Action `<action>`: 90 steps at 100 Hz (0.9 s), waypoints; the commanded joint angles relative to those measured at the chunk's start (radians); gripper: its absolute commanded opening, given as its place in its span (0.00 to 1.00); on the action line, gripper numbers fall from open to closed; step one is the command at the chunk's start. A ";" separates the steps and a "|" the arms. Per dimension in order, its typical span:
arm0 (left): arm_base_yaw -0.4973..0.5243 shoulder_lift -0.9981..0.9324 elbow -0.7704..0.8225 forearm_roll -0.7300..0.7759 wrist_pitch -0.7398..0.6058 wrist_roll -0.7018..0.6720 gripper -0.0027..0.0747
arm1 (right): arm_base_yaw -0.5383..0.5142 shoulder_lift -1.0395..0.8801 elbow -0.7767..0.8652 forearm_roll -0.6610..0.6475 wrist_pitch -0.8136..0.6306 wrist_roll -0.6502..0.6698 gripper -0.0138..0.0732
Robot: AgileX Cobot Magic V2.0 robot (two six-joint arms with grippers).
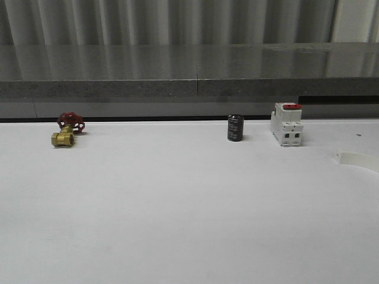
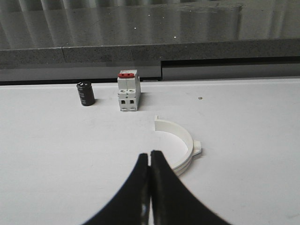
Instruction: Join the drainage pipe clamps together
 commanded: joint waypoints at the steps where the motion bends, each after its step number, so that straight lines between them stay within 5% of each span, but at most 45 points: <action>1: 0.001 -0.032 0.036 -0.001 -0.080 -0.001 0.01 | 0.003 -0.020 -0.015 0.000 -0.084 -0.004 0.08; 51: 0.001 -0.032 0.021 -0.006 -0.080 -0.001 0.01 | 0.003 -0.020 -0.015 0.000 -0.084 -0.004 0.08; 90: 0.001 0.141 -0.257 -0.026 0.165 -0.001 0.01 | 0.003 -0.020 -0.015 0.000 -0.084 -0.004 0.08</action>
